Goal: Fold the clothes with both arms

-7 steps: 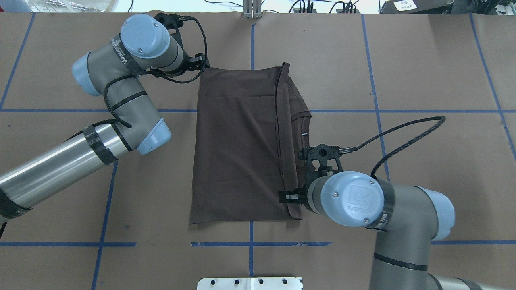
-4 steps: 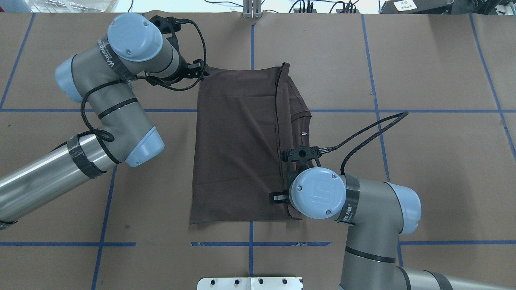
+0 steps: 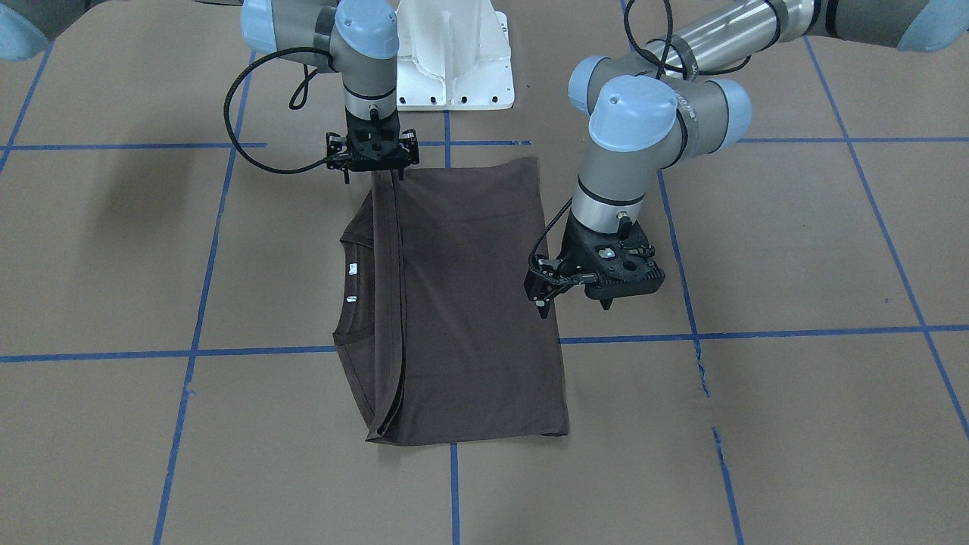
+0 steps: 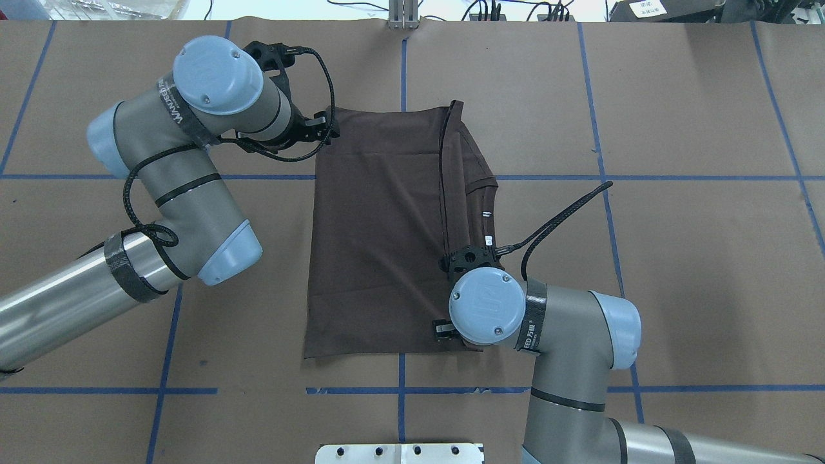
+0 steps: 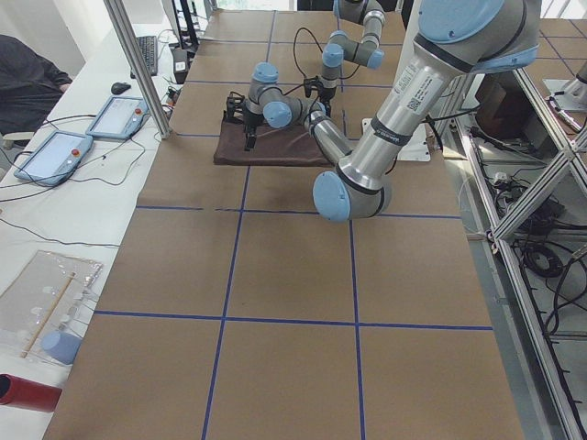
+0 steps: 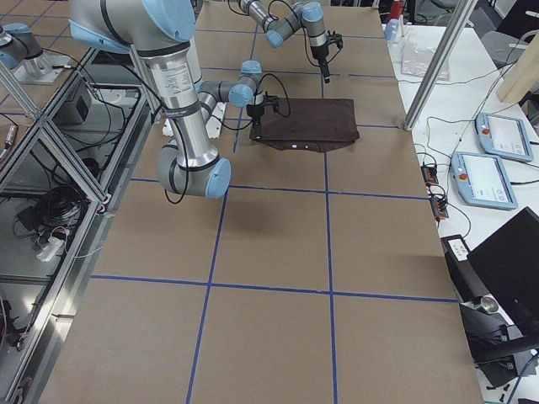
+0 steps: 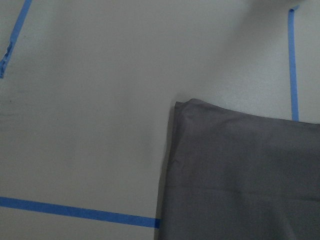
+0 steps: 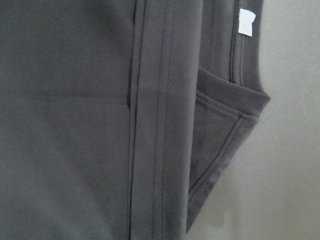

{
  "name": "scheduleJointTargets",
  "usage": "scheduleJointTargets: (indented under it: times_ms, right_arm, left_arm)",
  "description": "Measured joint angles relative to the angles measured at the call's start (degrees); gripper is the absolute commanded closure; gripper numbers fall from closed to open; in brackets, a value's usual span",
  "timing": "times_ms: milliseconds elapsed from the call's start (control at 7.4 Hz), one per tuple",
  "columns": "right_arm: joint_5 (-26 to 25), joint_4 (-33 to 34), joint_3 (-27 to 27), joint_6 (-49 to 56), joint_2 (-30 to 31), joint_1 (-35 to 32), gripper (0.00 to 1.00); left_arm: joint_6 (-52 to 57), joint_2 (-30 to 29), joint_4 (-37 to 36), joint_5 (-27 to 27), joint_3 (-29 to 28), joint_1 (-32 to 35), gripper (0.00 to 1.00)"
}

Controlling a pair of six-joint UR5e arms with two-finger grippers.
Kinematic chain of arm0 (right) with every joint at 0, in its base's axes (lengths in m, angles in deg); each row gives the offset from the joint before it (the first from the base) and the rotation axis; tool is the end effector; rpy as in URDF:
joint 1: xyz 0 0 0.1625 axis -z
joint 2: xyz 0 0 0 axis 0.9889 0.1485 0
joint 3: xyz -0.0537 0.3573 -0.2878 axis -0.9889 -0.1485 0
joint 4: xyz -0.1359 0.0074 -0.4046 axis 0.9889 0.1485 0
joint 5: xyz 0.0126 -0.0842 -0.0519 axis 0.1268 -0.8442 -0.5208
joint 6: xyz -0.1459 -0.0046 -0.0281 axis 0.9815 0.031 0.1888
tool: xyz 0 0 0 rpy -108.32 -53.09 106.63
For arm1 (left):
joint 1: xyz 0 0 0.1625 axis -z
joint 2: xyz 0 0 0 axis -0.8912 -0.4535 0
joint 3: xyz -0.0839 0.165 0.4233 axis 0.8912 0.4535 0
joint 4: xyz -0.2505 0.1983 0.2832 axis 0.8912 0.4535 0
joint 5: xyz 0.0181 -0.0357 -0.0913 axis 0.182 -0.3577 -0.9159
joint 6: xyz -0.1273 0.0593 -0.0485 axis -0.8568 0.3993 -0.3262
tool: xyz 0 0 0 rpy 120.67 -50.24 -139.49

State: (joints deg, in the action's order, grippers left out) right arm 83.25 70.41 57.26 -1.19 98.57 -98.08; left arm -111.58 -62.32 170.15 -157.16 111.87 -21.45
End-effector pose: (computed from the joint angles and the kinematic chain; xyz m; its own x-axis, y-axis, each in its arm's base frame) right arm -0.6246 -0.3093 0.3352 0.7954 -0.1394 0.5898 0.0696 0.9877 0.1397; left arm 0.5181 -0.5939 0.2854 0.6143 -0.1311 -0.7781 0.3418 0.9330 0.1126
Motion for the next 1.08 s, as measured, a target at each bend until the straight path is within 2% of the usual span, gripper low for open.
scheduleJointTargets:
  times_ms: [1081]
  right_arm:
    - [0.91,2.4,-1.28,0.3,0.13,0.33,0.0]
  left_arm:
    - [0.11,0.86,0.34,-0.06,0.14,-0.01,0.0]
